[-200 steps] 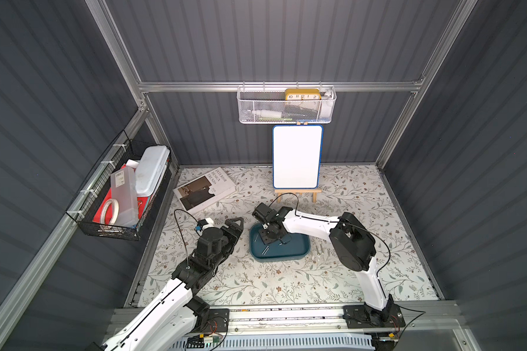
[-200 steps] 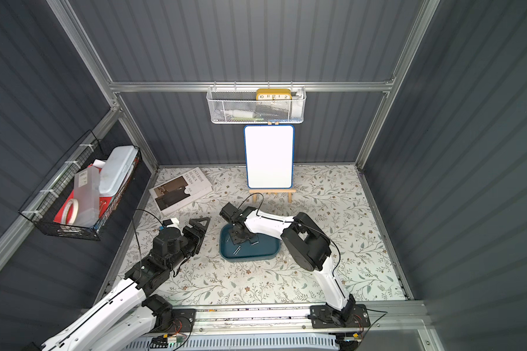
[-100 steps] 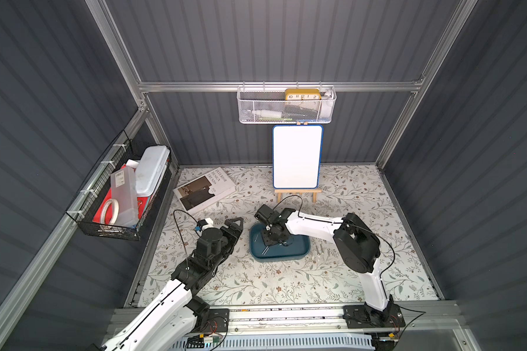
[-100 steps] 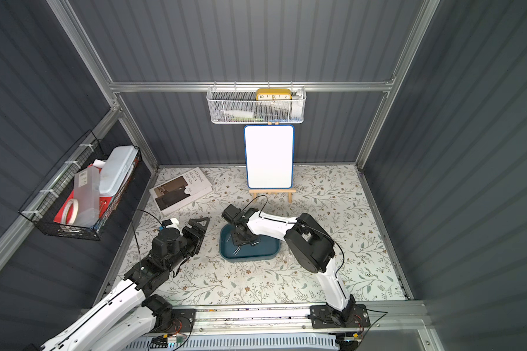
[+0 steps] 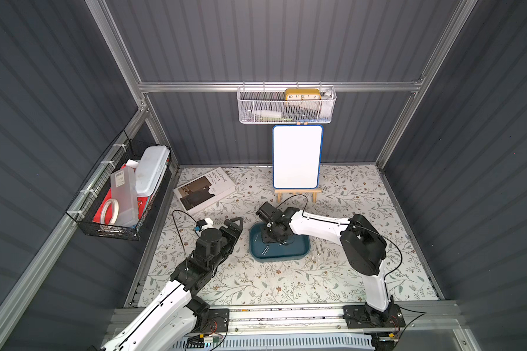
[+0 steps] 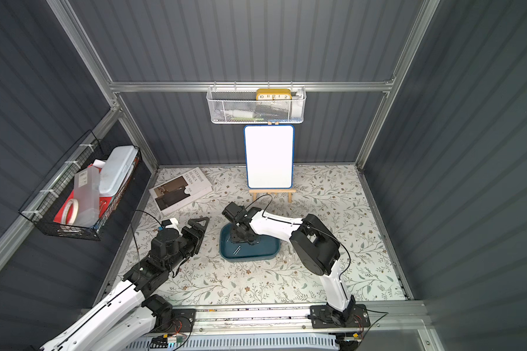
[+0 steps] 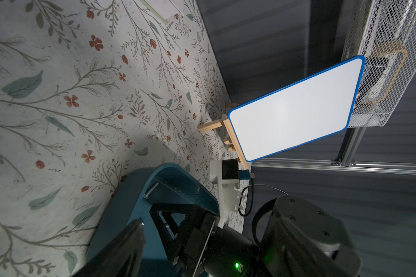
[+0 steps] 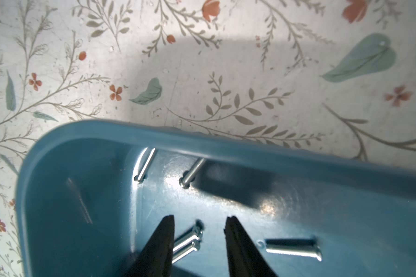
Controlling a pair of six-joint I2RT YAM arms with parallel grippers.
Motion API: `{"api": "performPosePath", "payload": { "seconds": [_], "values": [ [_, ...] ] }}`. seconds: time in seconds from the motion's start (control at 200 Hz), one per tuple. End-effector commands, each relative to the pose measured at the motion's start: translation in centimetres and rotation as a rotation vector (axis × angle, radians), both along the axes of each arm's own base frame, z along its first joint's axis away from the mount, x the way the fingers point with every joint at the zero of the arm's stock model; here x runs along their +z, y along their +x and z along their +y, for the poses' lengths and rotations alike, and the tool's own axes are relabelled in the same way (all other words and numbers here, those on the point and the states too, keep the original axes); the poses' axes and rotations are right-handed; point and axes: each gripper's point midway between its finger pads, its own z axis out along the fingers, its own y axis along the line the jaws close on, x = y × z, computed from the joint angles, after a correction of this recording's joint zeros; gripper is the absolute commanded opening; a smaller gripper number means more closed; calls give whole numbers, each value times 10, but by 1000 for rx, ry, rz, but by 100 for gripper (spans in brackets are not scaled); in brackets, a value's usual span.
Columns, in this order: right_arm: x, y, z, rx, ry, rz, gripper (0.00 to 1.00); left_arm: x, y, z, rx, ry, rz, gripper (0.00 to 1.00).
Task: Take out the screws from the storage box
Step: Pick up the screw from the storage box.
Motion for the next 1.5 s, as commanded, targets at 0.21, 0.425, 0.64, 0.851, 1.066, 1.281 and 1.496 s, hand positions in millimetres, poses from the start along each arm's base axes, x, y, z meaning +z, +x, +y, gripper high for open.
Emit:
{"api": "performPosePath", "payload": {
  "seconds": [0.21, 0.425, 0.64, 0.851, 1.066, 1.281, 1.496],
  "values": [
    [-19, 12, 3, -35, -56, 8, 41, -7, -6, 3, 2, 3, 12, 89],
    [-29, 16, 0, -48, -98, 6, 41, -8, -6, 3, 2, 3, 13, 89],
    [-31, 20, 0, -40, -127, -4, 39, -9, -5, 4, 6, 4, 14, 89],
    [-39, 13, -9, -6, -213, 15, 29, -9, -5, 4, 8, 7, 14, 89],
    [-41, 3, -30, 25, -324, 15, 20, -9, -6, 5, 7, 6, 13, 89],
    [-48, 1, -43, 34, -391, 17, 23, -10, -6, 4, 7, 3, 15, 90],
    [-64, -5, -48, 40, -427, 61, 19, -11, -5, 4, 5, 10, 20, 90]
  ]
}}
